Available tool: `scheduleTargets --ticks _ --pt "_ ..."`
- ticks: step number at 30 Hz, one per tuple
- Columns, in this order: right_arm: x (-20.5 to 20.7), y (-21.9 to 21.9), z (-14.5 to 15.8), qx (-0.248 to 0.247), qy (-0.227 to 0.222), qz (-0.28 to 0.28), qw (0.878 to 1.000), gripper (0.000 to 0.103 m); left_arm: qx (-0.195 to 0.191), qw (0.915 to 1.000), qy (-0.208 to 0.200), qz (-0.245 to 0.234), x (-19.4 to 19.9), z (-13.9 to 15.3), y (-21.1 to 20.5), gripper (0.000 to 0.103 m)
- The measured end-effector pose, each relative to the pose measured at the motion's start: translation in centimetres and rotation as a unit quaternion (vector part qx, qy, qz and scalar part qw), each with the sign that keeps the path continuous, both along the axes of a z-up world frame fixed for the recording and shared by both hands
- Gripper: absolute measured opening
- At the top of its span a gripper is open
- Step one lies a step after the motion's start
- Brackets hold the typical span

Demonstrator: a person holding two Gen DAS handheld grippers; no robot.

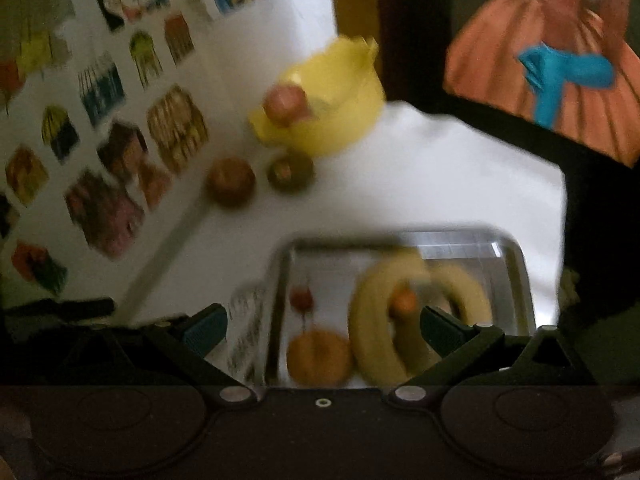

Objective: Organize fruits
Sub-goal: 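Move the right tool to the brown kiwi while the left tool approaches the red apple, then close the right tool on the brown kiwi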

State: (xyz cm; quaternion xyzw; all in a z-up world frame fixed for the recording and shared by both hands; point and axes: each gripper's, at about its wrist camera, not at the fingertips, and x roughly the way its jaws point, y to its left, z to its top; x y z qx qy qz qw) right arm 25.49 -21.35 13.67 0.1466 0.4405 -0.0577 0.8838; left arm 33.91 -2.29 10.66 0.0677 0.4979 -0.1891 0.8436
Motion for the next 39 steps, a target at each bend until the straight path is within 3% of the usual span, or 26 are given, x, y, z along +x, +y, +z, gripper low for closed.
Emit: scheduleTargets --ticks 7,12,20,27,39 --pt "5.5 -3.2 -2.6 -0.010 -0.073 0.059 0.996 0.098 -0.002 0.9960 -0.086 -0.025 3.2 -2.8 -2.0 0.102" --pt "10.2 -3.1 -6.2 -0.013 -0.084 0.128 0.988 0.095 0.007 0.9923 -0.120 -0.028 4.8 -5.3 -3.0 0.102" --pt "17.4 -3.6 -10.8 0.031 -0.033 0.136 0.990 0.085 0.011 0.9911 -0.131 -0.016 5.7 -7.3 -3.8 0.102" --pt "20.1 -1.9 -11.5 -0.014 -0.052 0.163 0.985 0.085 0.019 0.9911 -0.131 -0.012 6.3 -8.0 -3.8 0.102" --pt "23.1 -0.9 -14.0 -0.022 -0.028 0.181 0.983 0.083 0.011 0.9918 -0.126 -0.020 7.3 -8.9 -4.4 0.102"
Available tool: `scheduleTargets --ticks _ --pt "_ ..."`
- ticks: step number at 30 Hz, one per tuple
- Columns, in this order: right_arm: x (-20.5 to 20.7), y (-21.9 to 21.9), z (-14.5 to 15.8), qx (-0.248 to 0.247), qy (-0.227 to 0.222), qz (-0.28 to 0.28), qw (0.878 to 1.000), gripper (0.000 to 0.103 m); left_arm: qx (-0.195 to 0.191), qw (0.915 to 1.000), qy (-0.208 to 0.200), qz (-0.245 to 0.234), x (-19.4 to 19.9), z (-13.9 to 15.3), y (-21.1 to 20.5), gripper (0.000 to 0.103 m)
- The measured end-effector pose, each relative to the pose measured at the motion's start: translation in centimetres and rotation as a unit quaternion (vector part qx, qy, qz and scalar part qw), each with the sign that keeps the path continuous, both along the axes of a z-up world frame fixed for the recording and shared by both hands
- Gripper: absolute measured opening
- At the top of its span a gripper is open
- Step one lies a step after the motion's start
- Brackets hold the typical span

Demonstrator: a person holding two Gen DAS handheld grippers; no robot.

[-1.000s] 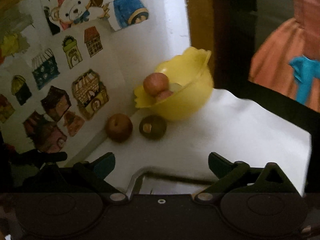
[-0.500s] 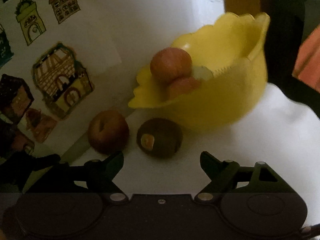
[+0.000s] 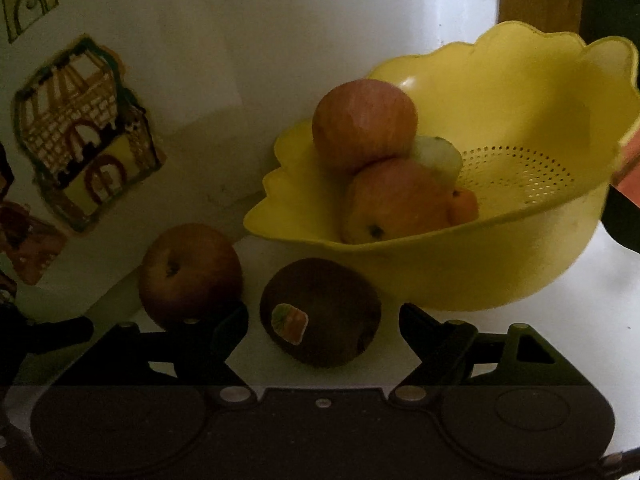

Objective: Organize fruits
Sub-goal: 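Close the right tool on the brown kiwi, then close the left tool on the red apple while the right tool holds the kiwi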

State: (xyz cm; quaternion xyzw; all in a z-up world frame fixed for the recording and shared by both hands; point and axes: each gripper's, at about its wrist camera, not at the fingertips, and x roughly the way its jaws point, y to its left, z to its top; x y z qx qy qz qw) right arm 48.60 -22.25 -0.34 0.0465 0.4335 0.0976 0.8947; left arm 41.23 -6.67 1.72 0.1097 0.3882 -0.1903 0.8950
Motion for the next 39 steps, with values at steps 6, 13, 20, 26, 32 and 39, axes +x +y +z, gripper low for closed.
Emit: scheduleTargets --ticks 6,13,20,26,32,39 --pt "0.8 0.4 -1.0 -0.001 0.002 0.003 1.000 0.070 0.003 1.0000 0.000 -0.005 0.7 -0.3 -0.4 0.102" --pt "0.8 0.3 -0.7 -0.006 0.020 0.012 1.000 0.066 0.004 1.0000 -0.005 -0.007 1.3 -0.3 -0.7 0.102" --pt "-1.6 -2.6 0.9 0.008 0.044 0.012 0.999 0.066 0.006 0.9999 -0.011 -0.008 2.0 -1.0 -1.5 0.102" --pt "-4.9 -5.0 3.0 0.015 0.023 -0.011 1.000 0.066 0.009 0.9996 -0.016 0.022 3.4 -1.4 -2.8 0.100" --pt "-8.3 -6.5 3.8 0.019 0.003 -0.026 0.999 0.067 0.018 0.9985 -0.015 0.049 4.8 -1.8 -3.9 0.098" --pt "-9.4 -7.3 3.3 0.008 -0.002 -0.031 0.999 0.067 0.027 0.9970 -0.023 0.069 5.9 -2.3 -4.8 0.092"
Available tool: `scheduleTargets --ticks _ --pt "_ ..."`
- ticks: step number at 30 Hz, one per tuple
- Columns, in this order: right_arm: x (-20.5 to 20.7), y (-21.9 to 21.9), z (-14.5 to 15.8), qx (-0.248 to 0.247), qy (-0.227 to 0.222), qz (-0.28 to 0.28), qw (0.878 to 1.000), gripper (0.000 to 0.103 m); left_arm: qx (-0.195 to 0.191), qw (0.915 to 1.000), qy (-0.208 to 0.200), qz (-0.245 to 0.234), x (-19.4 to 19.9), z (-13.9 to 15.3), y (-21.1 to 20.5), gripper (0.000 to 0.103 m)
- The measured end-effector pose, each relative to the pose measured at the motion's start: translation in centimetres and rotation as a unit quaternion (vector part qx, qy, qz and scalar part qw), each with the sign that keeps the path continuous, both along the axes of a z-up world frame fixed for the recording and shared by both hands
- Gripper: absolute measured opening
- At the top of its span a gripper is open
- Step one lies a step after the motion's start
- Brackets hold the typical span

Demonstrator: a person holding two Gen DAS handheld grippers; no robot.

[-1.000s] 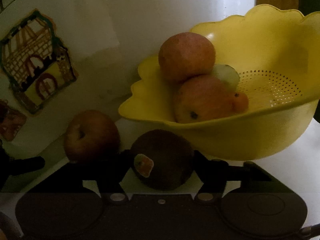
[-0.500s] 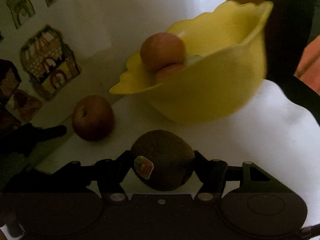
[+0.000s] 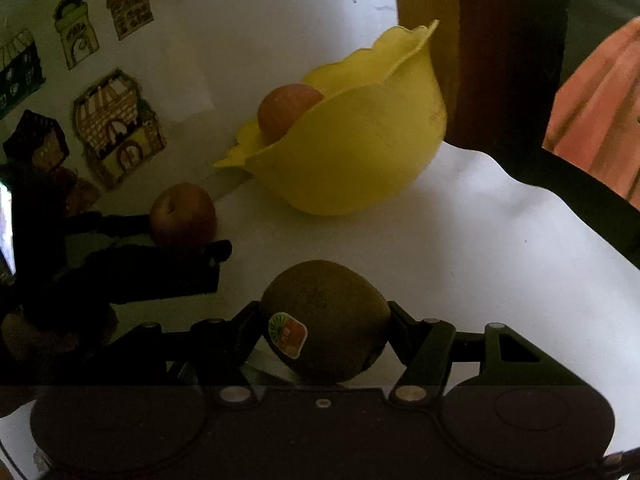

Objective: Organize fruits
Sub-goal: 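Close the left tool on the red apple while the right tool holds the kiwi, then carry the apple over the tray with the left tool while the right tool carries the kiwi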

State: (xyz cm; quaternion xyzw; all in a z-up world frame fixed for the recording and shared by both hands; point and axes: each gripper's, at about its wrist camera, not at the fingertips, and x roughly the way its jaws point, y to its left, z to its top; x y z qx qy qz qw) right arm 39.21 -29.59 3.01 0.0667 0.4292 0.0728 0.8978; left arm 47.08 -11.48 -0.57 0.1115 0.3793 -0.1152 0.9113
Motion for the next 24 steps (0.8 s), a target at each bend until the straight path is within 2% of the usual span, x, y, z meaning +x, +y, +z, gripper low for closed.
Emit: scheduleTargets --ticks 2,4,5,14,24 --pt "-0.5 -0.3 0.1 0.001 -0.003 -0.004 1.000 0.067 0.005 0.9999 -0.004 0.008 0.2 -0.2 -0.2 0.088" --pt "-1.2 -0.9 0.2 0.001 -0.005 -0.007 1.000 0.067 0.015 0.9997 -0.006 0.018 0.6 -0.5 -0.3 0.079" --pt "-1.5 -1.1 0.3 0.001 -0.007 -0.009 1.000 0.067 0.023 0.9994 -0.005 0.025 0.9 -0.7 -0.4 0.071" --pt "-3.8 -2.2 0.7 -0.006 -0.015 -0.033 0.999 0.067 0.001 0.9995 -0.006 0.032 0.5 -1.1 0.5 0.070" --pt "-7.6 -3.4 1.0 -0.013 -0.026 -0.059 0.998 0.067 -0.023 0.9996 0.001 0.015 -3.1 -0.5 0.8 0.070"
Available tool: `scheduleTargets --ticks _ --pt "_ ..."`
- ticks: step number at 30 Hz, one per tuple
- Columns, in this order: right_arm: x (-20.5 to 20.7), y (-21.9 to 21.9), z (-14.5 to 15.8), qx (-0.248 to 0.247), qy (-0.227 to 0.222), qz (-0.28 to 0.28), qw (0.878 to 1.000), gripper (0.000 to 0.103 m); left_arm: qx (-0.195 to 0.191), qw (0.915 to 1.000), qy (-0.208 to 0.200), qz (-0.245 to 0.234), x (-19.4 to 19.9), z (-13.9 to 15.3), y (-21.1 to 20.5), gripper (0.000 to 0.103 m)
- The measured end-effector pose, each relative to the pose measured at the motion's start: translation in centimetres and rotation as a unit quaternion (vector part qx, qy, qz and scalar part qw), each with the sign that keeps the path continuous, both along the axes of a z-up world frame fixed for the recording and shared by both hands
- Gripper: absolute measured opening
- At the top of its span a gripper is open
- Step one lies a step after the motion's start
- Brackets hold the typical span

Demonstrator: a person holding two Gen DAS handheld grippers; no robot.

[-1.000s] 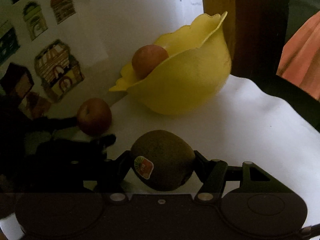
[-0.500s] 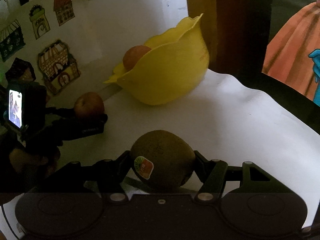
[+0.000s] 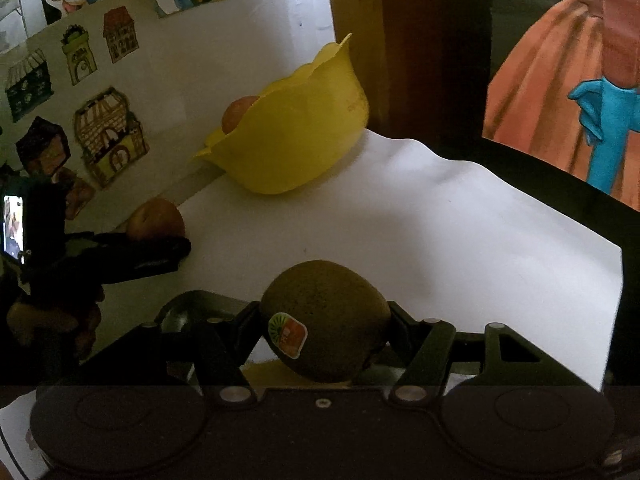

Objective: Organize fruits
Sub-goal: 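Carry the apple over the tray with the left tool while the right tool carries the kiwi, then lower the apple into the tray and open the left tool while the right tool releases the kiwi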

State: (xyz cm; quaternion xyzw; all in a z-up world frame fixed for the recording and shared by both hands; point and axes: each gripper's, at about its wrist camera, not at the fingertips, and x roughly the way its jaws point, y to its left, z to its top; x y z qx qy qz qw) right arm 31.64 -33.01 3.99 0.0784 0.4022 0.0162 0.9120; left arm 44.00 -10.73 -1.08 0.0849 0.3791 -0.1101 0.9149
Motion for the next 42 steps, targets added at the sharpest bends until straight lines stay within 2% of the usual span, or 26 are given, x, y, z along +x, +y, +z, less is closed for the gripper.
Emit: scheduleTargets --ticks 8,15,21,26,32,42 --pt "-3.1 -1.5 -0.3 -0.005 0.003 -0.036 0.999 0.067 -0.033 0.9985 -0.003 -0.043 -3.5 0.7 -0.3 0.070" --pt "-5.1 -2.0 -0.4 -0.003 0.004 -0.046 0.999 0.067 -0.064 0.9968 -0.025 -0.043 -6.1 2.1 -0.2 0.070" --pt "-6.1 -3.0 -0.7 0.001 0.004 -0.066 0.998 0.067 -0.078 0.9929 -0.026 -0.086 -8.1 3.7 -1.5 0.070" --pt "-6.6 -3.7 -0.9 0.001 0.001 -0.077 0.997 0.067 -0.090 0.9882 -0.014 -0.123 -9.3 3.8 -2.9 0.070" --pt "-7.4 -3.8 -0.7 0.005 -0.004 -0.071 0.997 0.067 -0.084 0.9876 -0.007 -0.133 -10.2 3.6 -3.7 0.070" --pt "-7.3 -1.9 -0.8 0.006 -0.009 -0.029 1.000 0.067 -0.065 0.9876 0.015 -0.142 -11.0 2.8 -4.4 0.070"
